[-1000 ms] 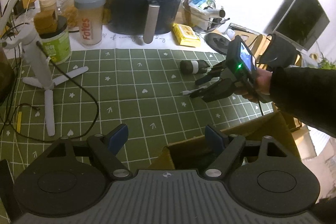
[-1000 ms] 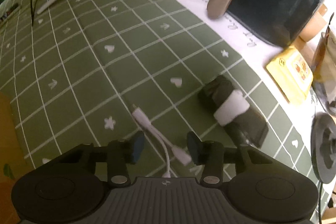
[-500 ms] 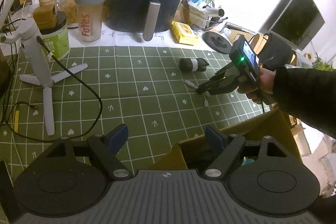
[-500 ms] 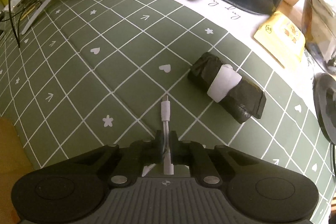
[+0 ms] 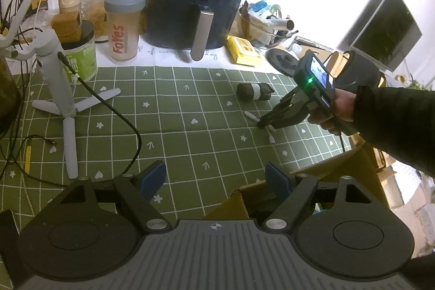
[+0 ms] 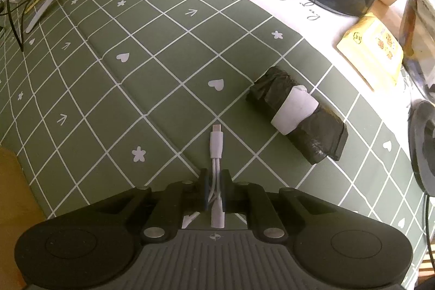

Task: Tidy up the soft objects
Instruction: 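Reach the left gripper to the black taped roll while the right holds the cable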

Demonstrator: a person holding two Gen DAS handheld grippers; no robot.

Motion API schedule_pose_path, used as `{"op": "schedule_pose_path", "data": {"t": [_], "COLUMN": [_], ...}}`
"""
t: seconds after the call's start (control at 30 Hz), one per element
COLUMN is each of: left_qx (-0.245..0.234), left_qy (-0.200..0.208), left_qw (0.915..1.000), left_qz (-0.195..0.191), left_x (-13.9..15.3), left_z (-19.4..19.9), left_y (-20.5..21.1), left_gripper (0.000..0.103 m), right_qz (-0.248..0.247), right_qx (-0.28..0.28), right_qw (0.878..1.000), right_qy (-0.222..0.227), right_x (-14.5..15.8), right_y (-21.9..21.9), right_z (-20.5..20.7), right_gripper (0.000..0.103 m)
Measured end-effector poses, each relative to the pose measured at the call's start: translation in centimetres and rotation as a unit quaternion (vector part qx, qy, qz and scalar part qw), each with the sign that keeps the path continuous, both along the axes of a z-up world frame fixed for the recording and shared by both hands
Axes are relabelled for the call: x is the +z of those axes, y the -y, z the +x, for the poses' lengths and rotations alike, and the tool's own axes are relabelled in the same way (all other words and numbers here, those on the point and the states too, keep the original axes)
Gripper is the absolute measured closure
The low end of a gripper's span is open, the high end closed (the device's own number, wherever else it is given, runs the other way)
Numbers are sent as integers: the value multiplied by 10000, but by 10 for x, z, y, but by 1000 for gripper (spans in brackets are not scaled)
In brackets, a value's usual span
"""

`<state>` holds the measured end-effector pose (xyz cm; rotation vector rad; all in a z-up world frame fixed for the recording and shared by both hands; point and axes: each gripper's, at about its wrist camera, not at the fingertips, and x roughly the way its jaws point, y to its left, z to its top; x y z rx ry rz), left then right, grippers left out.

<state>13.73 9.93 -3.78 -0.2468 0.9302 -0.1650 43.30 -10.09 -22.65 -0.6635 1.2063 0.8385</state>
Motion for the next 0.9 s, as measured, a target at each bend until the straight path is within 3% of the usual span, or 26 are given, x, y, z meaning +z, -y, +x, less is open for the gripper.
{"op": "schedule_pose_path", "data": {"t": [0.37, 0.5, 0.67, 0.9], "left_qx": [-133, -82, 91, -143], "left_qy": [189, 250, 335, 564], "left_qw": [9996, 9995, 9993, 9983], "left_qz": [143, 168, -109, 76], "left_x": [11, 15, 27, 36], "left_z": [9, 14, 25, 49], "left_y": [5, 7, 6, 18], "left_gripper": [23, 23, 23, 23], "right_qz": [263, 496, 828, 1363], "right_qx": [-298, -440, -635, -1091], "right_qw": [9991, 9974, 9931, 9815], "right_qy": [129, 270, 527, 786], "right_x": [7, 26, 52, 87], "right_y": [11, 23, 41, 74], "right_z": [-6, -10, -20, -38], "right_gripper": [97, 97, 97, 97]}}
